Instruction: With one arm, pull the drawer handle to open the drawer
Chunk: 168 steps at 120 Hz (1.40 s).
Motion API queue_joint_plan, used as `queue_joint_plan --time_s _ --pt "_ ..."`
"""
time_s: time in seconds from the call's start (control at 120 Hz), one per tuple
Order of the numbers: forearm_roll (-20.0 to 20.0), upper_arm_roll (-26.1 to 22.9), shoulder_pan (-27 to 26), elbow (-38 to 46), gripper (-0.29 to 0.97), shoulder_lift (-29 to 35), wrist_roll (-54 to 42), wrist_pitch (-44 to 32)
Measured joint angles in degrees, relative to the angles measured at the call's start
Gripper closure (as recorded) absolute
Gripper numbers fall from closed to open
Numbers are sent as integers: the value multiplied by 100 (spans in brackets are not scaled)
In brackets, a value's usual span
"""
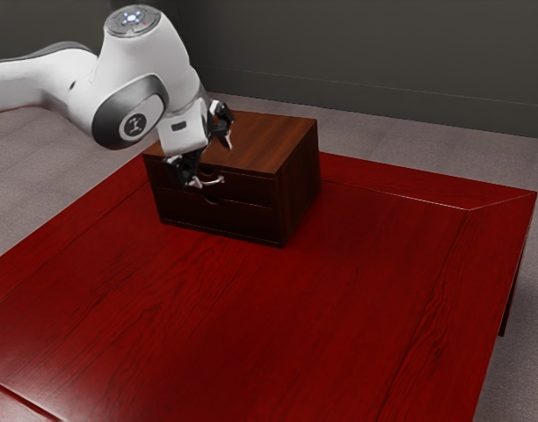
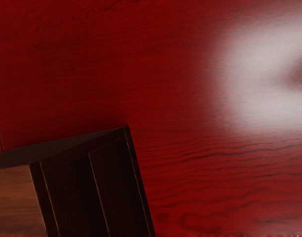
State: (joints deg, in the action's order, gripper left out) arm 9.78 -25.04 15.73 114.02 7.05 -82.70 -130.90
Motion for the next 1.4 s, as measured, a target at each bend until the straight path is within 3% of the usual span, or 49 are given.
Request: queue_joint_plan --time_s 0.583,1.4 --pt "567 1 413 187 0 -854 104 -1296" --pt "797 10 866 184 0 -1581 158 -2173"
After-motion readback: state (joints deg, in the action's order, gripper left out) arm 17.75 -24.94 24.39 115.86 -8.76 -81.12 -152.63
